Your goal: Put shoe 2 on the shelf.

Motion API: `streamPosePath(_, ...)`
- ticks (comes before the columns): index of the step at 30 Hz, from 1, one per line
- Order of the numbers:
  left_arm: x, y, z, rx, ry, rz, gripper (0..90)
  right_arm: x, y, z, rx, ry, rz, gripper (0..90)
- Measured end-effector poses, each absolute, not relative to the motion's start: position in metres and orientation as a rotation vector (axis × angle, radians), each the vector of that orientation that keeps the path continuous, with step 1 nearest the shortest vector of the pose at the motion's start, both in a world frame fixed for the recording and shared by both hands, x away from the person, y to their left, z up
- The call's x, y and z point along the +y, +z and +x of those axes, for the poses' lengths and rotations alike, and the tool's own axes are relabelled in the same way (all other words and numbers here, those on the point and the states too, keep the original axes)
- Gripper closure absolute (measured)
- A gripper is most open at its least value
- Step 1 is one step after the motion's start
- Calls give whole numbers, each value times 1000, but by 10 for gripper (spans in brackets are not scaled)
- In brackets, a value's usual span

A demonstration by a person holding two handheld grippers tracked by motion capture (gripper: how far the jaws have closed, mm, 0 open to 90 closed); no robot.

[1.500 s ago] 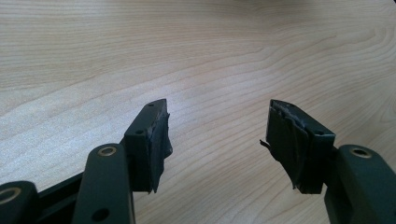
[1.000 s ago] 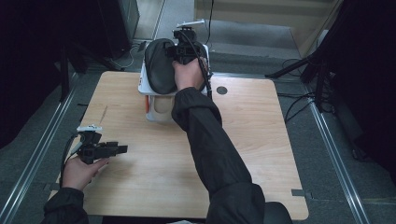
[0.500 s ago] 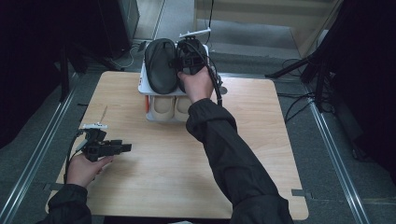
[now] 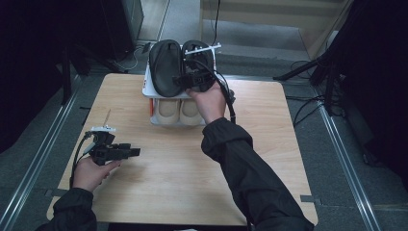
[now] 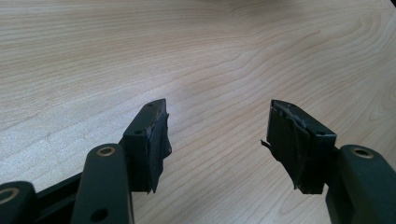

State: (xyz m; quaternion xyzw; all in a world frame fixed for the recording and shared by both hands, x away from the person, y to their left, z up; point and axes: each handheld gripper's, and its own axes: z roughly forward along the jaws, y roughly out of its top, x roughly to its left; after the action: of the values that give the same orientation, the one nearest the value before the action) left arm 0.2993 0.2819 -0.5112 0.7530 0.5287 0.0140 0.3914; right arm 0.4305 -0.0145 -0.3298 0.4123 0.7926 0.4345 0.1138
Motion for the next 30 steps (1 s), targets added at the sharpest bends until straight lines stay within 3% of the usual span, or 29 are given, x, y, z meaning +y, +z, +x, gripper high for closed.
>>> streamPosePath(18, 275, -512, 303, 1337, 34, 1930, 387, -40, -349, 384, 2409, 1333, 1136, 466)
streamPosePath(30, 268, -512, 308, 1318, 24, 1943, 386, -57, -383, 352, 2419, 1374, 1118, 467)
